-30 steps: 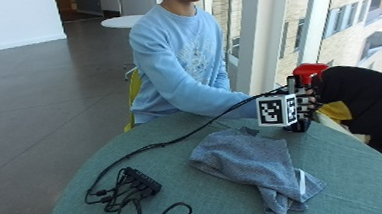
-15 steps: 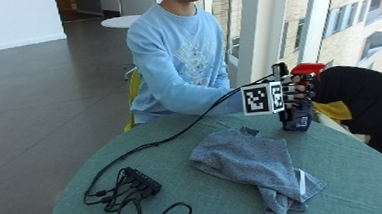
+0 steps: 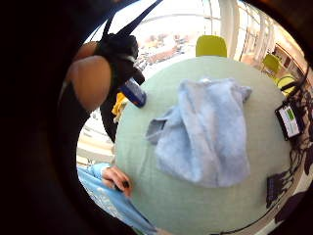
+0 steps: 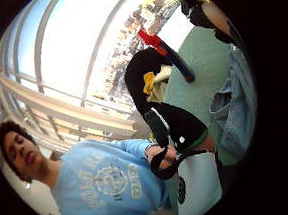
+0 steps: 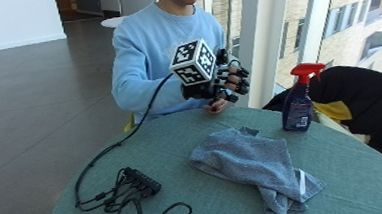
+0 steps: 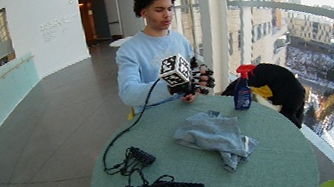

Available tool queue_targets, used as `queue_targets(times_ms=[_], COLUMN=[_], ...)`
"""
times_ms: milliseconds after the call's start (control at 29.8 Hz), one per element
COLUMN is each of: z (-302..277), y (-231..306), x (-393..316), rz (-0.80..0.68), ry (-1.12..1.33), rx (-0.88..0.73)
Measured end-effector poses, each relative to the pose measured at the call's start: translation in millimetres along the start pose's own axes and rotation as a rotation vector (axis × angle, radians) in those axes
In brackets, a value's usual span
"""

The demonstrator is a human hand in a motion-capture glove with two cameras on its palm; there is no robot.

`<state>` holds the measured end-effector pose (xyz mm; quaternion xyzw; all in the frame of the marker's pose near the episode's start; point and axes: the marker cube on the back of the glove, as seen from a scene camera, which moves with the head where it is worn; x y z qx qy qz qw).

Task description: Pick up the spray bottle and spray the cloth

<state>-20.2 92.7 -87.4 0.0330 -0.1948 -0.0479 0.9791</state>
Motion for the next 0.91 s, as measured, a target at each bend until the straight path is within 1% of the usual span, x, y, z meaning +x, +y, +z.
queue_targets(times_ms=[168,336,571,906], z=[-22,-23,-25,-26], y=[58,103,132,153], x=[32,51,59,66], rz=[0.086,0.125,0.131,0.154], ry=[0.247,0.366,0.425,0.412], rx=[0.043,0.037,0.002,0.021])
